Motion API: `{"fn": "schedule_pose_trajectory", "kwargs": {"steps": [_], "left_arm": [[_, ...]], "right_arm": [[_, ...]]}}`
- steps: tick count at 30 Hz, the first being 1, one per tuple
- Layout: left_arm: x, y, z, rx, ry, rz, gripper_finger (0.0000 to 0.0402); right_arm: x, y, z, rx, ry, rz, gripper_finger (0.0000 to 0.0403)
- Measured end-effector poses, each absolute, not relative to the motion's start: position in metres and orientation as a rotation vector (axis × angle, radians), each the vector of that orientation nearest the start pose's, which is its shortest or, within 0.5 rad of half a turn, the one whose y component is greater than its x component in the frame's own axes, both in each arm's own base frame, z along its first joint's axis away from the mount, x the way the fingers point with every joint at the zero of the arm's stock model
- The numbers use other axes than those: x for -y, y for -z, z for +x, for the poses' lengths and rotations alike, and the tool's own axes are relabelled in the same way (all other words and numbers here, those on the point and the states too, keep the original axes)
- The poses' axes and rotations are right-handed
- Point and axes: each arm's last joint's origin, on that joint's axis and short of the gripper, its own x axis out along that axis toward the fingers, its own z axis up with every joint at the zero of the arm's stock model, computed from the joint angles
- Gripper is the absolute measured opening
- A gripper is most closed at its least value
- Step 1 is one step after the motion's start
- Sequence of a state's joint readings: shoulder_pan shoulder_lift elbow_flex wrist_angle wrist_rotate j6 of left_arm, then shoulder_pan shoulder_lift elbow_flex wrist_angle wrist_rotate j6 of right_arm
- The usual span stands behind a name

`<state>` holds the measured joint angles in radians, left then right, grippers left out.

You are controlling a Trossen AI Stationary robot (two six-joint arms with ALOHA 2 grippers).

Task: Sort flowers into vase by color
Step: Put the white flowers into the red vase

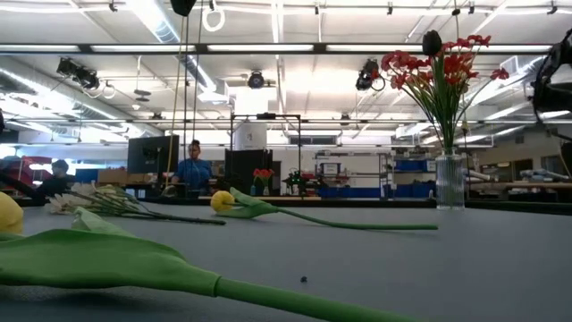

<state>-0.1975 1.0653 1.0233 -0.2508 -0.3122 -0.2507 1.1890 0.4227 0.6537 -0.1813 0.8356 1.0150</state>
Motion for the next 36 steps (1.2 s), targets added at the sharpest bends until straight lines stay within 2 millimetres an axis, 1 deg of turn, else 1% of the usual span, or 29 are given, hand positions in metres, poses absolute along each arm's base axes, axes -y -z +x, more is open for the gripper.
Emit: {"fn": "schedule_pose_trajectory", "kwargs": {"steps": [3,6,10,13,18,24,30,33,36], "left_arm": [[0.037,-0.357,0.228,-0.267,-0.148,-0.175,0.0176],[0.037,-0.357,0.228,-0.267,-0.148,-0.175,0.0176],[0.037,-0.357,0.228,-0.267,-0.148,-0.175,0.0176],[0.037,-0.357,0.228,-0.267,-0.148,-0.175,0.0176],[0.037,-0.357,0.228,-0.267,-0.148,-0.175,0.0176],[0.037,-0.357,0.228,-0.268,-0.148,-0.174,0.0176],[0.037,-0.357,0.228,-0.267,-0.148,-0.175,0.0176],[0.037,-0.357,0.228,-0.267,-0.148,-0.173,0.0176],[0.037,-0.357,0.228,-0.259,-0.148,-0.185,0.0176]], "right_arm": [[-0.076,-0.329,0.064,-0.12,-0.253,1.008,0.0158],[-0.08,-0.327,0.08,-0.115,-0.208,0.984,0.0158],[-0.086,-0.321,0.112,-0.13,-0.171,0.953,0.0158],[-0.087,-0.314,0.139,-0.148,-0.143,0.913,0.0158],[-0.077,-0.303,0.177,-0.138,-0.061,0.892,0.0158],[-0.059,-0.294,0.21,-0.101,-0.031,0.902,0.0158],[-0.045,-0.297,0.239,0.067,-0.095,1.008,0.0158],[-0.044,-0.298,0.253,0.064,-0.084,1.02,0.0158],[-0.047,-0.302,0.27,0.033,-0.066,0.971,0.0158]]}}
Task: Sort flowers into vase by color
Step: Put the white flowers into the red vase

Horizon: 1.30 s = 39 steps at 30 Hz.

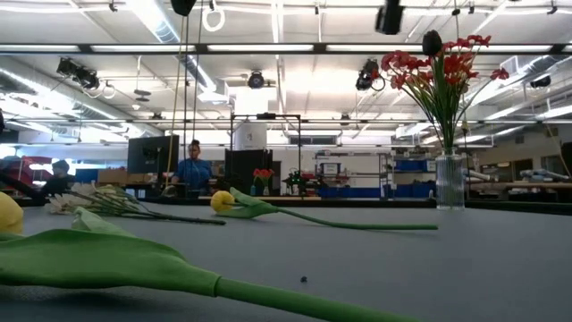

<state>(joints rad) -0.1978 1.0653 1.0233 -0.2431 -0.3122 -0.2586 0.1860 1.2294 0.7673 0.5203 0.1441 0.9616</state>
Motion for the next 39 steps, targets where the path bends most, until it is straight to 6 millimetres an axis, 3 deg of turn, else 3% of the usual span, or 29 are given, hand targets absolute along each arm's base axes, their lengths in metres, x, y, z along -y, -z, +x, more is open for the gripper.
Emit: {"fn": "schedule_pose_trajectory", "kwargs": {"steps": [6,10,21,27,39], "left_arm": [[0.037,-0.363,0.23,-0.193,-0.153,-0.209,0.0176],[0.036,-0.359,0.228,-0.234,-0.181,-0.236,0.0176],[0.042,-0.315,0.196,-0.733,-0.317,-0.339,0.0176],[0.041,-0.303,0.178,-0.929,-0.4,-0.318,0.0176],[0.04,-0.308,0.17,-0.907,-0.393,-0.334,0.0176]], "right_arm": [[-0.052,-0.303,0.309,-0.114,-0.064,0.731,0.0158],[-0.054,-0.288,0.324,-0.161,-0.04,0.763,0.0158],[-0.042,-0.236,0.356,-0.369,0.064,0.93,0.0158],[-0.039,-0.225,0.401,-0.584,0.108,0.749,0.0158],[-0.036,-0.169,0.489,-0.656,0.185,0.343,0.0178]]}}
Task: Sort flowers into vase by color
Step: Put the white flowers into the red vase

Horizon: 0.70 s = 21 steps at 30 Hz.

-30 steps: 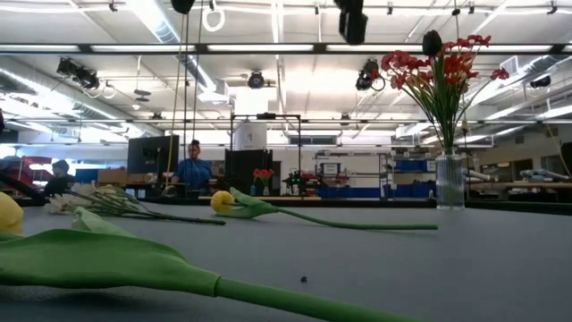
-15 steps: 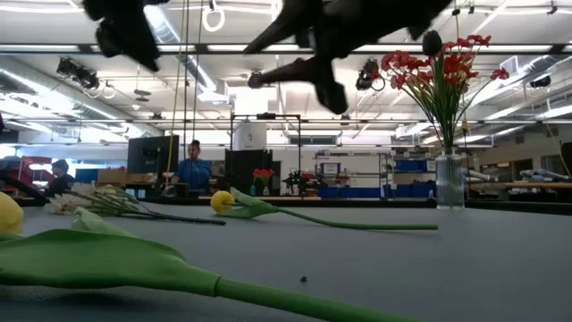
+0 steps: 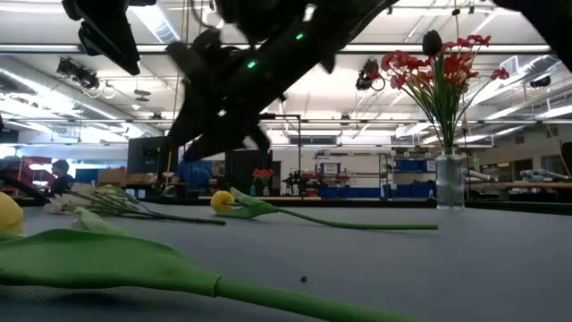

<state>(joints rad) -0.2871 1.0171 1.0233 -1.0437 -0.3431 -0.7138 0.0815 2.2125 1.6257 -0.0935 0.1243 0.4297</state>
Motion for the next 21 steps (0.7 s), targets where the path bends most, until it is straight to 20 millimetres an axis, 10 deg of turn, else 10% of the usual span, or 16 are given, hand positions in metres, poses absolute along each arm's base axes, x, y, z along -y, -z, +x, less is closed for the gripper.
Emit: {"fn": "schedule_pose_trajectory", "kwargs": {"steps": [12,21], "left_arm": [[0.041,-0.307,0.17,-0.911,-0.388,-0.344,0.0176],[0.04,-0.307,0.17,-0.911,-0.394,-0.345,0.0176]], "right_arm": [[-0.041,-0.118,0.52,-0.752,0.164,0.152,0.0223],[-0.042,-0.108,0.514,-0.859,0.181,0.094,0.0132]]}}
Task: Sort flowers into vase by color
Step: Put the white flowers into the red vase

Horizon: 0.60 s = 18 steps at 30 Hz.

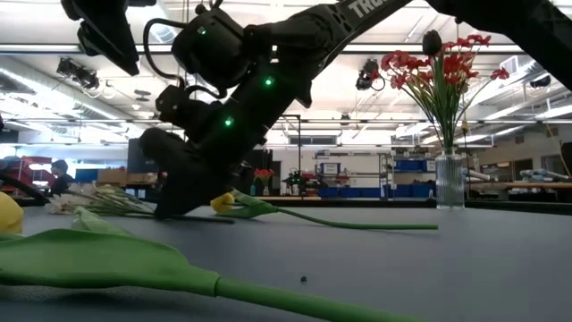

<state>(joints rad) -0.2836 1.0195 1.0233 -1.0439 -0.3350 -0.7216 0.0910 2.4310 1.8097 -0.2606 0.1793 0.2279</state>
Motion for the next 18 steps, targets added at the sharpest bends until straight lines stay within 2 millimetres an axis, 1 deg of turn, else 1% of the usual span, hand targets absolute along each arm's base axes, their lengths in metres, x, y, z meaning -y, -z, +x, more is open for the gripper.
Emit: {"fn": "schedule_pose_trajectory", "kwargs": {"steps": [2,5,6,10,13,16,18], "left_arm": [[0.038,-0.307,0.171,-0.91,-0.401,-0.348,0.0176],[0.036,-0.307,0.171,-0.909,-0.411,-0.351,0.0176],[0.036,-0.307,0.171,-0.908,-0.415,-0.353,0.0176],[0.034,-0.307,0.172,-0.904,-0.431,-0.371,0.0176],[0.034,-0.307,0.171,-0.903,-0.434,-0.378,0.0176],[0.034,-0.307,0.171,-0.903,-0.434,-0.378,0.0176],[0.034,-0.307,0.171,-0.903,-0.435,-0.378,0.0176]], "right_arm": [[-0.043,-0.107,0.512,-0.881,0.186,0.087,0.0095],[-0.044,-0.108,0.51,-0.895,0.192,0.097,0.003],[-0.044,-0.109,0.509,-0.9,0.2,0.114,0.0018],[-0.043,-0.12,0.5,-0.957,0.296,0.273,0.0019],[-0.043,-0.128,0.488,-1.058,0.307,0.35,0.0012],[-0.055,-0.135,0.474,-1.177,0.292,0.354,0.0012],[-0.067,-0.14,0.464,-1.243,0.289,0.346,0.0026]]}}
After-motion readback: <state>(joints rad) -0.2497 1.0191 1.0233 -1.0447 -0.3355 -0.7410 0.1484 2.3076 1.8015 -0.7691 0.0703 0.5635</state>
